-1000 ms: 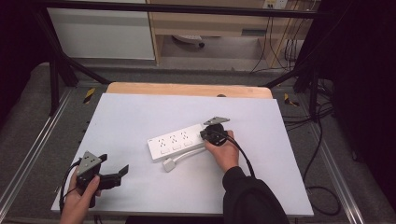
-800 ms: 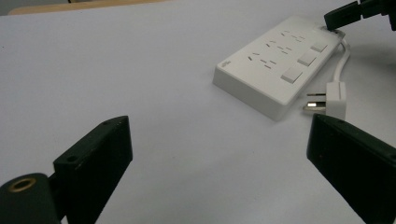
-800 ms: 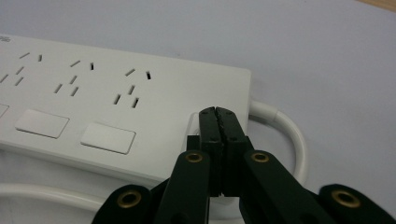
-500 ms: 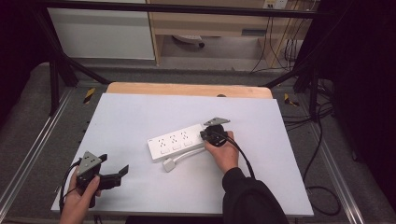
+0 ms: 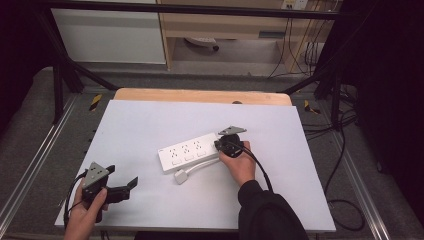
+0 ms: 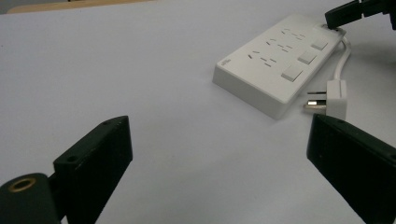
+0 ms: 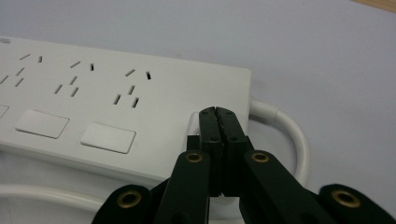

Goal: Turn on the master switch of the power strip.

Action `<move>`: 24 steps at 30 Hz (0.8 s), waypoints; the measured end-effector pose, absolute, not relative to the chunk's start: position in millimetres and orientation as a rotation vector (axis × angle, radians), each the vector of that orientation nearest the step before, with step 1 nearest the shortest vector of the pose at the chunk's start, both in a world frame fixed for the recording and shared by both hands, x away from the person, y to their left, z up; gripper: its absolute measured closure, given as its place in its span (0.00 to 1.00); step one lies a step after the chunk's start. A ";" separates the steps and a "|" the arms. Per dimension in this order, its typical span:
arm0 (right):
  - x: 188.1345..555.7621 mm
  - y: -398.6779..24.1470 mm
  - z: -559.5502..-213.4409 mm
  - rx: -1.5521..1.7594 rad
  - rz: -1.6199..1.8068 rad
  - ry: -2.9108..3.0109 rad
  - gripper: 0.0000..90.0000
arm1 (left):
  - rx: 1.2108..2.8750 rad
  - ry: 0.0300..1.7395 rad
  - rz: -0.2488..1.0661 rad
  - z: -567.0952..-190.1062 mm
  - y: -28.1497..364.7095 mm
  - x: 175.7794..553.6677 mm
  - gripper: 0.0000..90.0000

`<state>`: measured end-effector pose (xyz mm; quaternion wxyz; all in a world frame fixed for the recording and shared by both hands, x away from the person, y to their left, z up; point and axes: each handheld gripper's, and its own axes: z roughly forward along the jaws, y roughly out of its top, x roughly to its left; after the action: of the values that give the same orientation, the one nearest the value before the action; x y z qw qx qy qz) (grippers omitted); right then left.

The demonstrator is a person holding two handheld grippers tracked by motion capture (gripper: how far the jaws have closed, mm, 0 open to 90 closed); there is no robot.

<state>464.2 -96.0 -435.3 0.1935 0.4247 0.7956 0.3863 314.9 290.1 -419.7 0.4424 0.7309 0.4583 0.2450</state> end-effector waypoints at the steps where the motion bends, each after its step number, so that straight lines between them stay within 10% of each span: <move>1: 464.0 -95.9 -435.4 1.195 1.084 2.232 1.00 | 1.813 1.137 0.608 -419.7 290.2 314.9 0.08; 24: 463.4 -95.8 -436.1 1.201 1.086 2.228 1.00 | 1.820 1.134 0.606 -419.9 289.8 314.9 0.08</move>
<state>463.4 -95.8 -436.1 0.1924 0.4279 0.7939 0.3868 314.9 289.8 -419.9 0.4409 0.7330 0.4569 0.2441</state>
